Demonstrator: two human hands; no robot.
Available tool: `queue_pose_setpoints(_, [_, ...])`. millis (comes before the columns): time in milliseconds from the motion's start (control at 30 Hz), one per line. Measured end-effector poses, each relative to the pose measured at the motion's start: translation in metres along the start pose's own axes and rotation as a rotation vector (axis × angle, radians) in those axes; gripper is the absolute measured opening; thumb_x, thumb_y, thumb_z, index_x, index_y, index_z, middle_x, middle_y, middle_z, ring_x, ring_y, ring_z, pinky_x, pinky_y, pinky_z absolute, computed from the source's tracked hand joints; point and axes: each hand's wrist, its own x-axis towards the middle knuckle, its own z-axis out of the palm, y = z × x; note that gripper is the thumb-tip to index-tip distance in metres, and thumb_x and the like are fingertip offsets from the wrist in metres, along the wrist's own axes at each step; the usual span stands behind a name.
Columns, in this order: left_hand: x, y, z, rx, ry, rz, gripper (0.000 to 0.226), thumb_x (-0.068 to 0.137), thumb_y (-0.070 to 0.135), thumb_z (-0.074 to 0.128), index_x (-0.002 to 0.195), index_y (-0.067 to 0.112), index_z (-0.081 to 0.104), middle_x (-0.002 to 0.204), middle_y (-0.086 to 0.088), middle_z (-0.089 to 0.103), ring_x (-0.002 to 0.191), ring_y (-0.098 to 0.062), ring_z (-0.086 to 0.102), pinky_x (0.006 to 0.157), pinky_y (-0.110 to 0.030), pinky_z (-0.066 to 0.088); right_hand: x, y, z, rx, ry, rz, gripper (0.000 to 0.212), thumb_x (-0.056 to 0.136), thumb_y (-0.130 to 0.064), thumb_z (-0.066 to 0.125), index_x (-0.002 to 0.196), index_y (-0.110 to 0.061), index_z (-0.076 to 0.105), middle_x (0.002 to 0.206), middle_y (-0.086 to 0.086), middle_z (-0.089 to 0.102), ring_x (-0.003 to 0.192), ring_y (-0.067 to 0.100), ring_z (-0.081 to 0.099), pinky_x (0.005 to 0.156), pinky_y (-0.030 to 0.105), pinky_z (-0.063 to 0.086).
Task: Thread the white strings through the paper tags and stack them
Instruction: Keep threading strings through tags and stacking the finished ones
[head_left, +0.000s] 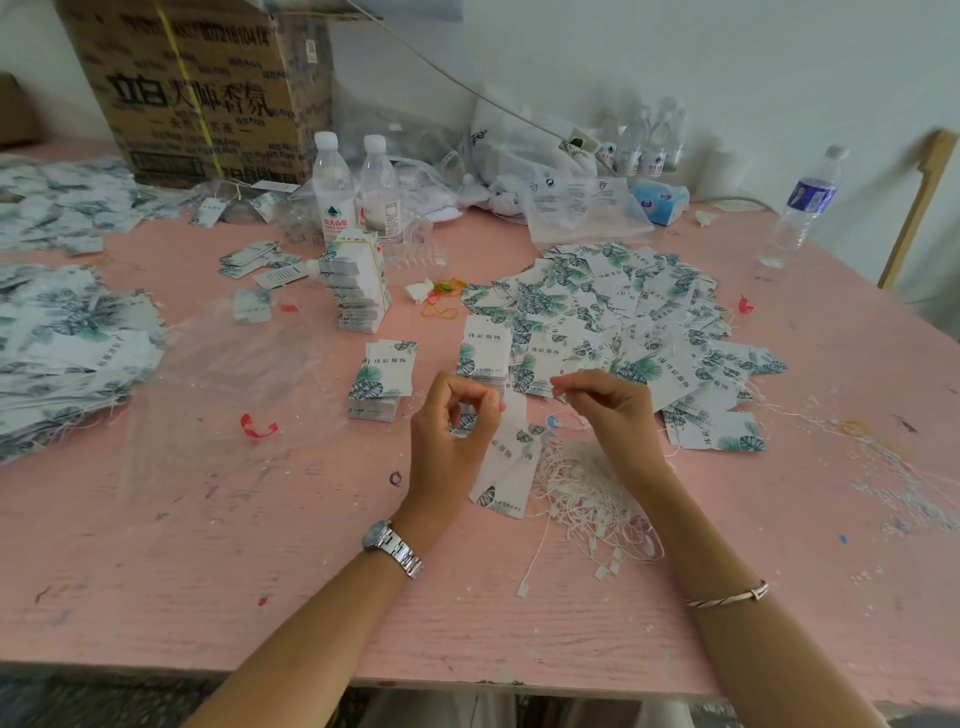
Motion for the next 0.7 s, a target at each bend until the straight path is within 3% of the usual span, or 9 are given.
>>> queue_pose_setpoints(233, [-0.0006,-0.0008,-0.0006,-0.016,-0.016,-0.016,0.013,0.094,0.029,0.062,0.091,0.016,0.061,0.086,0.021,0.068,0.076,-0.012,0.058,0.071,-0.023,0.046,-0.0008,-0.0002,0.0031,-0.074,-0.051,-0.005,0.030,0.091,0.011,0.056,0.097,-0.009,0.077,0.086,0.006,0.074,0.070,0.012,0.060,0.063,0.021,0.047])
queue_pose_setpoints(333, [-0.0004,-0.0014,-0.0002,-0.013,-0.025,-0.008,0.011,0.094,0.028,0.062,0.091,0.017,0.061,0.087,0.022,0.069,0.077,-0.008,0.060,0.072,-0.021,0.046,-0.0016,0.0059,0.0026,-0.413,-0.070,-0.105,0.022,0.093,-0.003,0.064,0.102,-0.019,0.076,0.093,-0.002,0.070,0.079,0.012,0.056,0.068,0.024,0.043])
queue_pose_setpoints(433, [-0.0001,-0.0023,-0.0005,-0.008,-0.033,-0.006,0.007,0.096,0.018,0.065,0.091,0.022,0.061,0.088,0.021,0.069,0.077,-0.004,0.060,0.071,-0.017,0.044,-0.0035,0.0066,0.0038,-0.689,-0.204,-0.240,0.015,0.091,-0.017,0.071,0.105,-0.019,0.077,0.096,-0.002,0.062,0.093,0.016,0.049,0.079,0.031,0.041])
queue_pose_setpoints(567, [-0.0002,-0.0027,-0.0003,-0.001,-0.046,-0.019,0.011,0.095,0.012,0.067,0.093,0.021,0.063,0.089,0.022,0.070,0.078,-0.004,0.061,0.070,-0.019,0.046,-0.0046,0.0011,0.0040,-0.767,-0.332,-0.277,0.009,0.087,-0.026,0.073,0.095,-0.023,0.076,0.087,-0.005,0.058,0.092,0.017,0.046,0.078,0.038,0.044])
queue_pose_setpoints(633, [-0.0001,-0.0032,-0.0006,-0.004,-0.055,-0.034,0.007,0.095,0.016,0.067,0.096,0.023,0.065,0.090,0.021,0.071,0.080,-0.011,0.064,0.071,-0.027,0.050,-0.0048,-0.0001,0.0017,-0.773,-0.391,-0.276,0.009,0.086,-0.028,0.074,0.095,-0.024,0.075,0.084,-0.011,0.059,0.089,0.013,0.045,0.078,0.033,0.043])
queue_pose_setpoints(700, [0.0001,-0.0036,-0.0010,0.005,-0.066,-0.040,0.007,0.094,0.019,0.067,0.099,0.024,0.067,0.091,0.023,0.071,0.082,-0.012,0.066,0.072,-0.027,0.050,-0.0051,-0.0005,0.0010,-0.782,-0.440,-0.273,0.010,0.087,-0.026,0.074,0.096,-0.024,0.076,0.083,-0.013,0.062,0.086,0.010,0.043,0.077,0.028,0.038])
